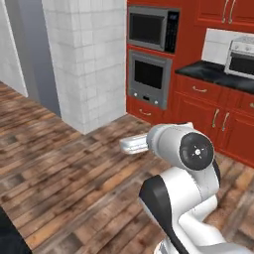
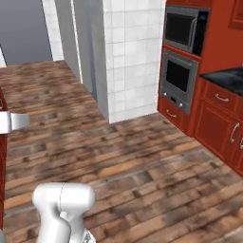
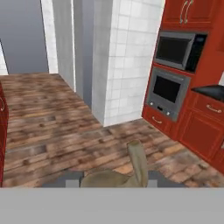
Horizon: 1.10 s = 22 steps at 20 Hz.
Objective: Turn on the burner for the pot on the stove. Wait thirty seconds for the pot to heat up. Then add the garlic to the pot.
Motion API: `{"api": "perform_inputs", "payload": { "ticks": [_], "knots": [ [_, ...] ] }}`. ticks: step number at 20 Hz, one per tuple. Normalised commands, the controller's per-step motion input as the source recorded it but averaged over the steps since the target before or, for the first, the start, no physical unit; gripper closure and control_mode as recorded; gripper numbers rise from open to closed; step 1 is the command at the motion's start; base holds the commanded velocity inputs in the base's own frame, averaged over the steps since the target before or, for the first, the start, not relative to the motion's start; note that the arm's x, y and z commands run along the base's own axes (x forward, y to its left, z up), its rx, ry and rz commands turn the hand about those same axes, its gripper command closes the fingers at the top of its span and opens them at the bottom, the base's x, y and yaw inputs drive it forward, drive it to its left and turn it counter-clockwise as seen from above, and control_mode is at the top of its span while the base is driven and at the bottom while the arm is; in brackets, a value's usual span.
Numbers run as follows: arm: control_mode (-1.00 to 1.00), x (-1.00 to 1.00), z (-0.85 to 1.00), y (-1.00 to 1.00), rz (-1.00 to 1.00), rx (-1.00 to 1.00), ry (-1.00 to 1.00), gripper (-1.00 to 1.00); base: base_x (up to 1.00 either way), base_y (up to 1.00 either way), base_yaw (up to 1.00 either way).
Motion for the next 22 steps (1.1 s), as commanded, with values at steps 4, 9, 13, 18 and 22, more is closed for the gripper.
{"api": "perform_inputs", "payload": {
  "ticks": [4, 9, 13, 18, 22],
  "knots": [
    [1.00, 0.00, 0.00, 0.00, 0.00, 0.00, 0.00, 1.00, 1.00, -0.05, 0.64],
    [1.00, 0.00, 0.00, 0.00, 0.00, 0.00, 0.00, 1.00, 1.00, -0.20, 0.19],
    [1.00, 0.00, 0.00, 0.00, 0.00, 0.00, 0.00, 1.00, 1.00, -0.07, 0.06],
    [1.00, 0.00, 0.00, 0.00, 0.00, 0.00, 0.00, 1.00, 1.00, 0.00, 0.05],
    [1.00, 0.00, 0.00, 0.00, 0.00, 0.00, 0.00, 1.00, 1.00, 0.00, 0.13]
  ]
}}
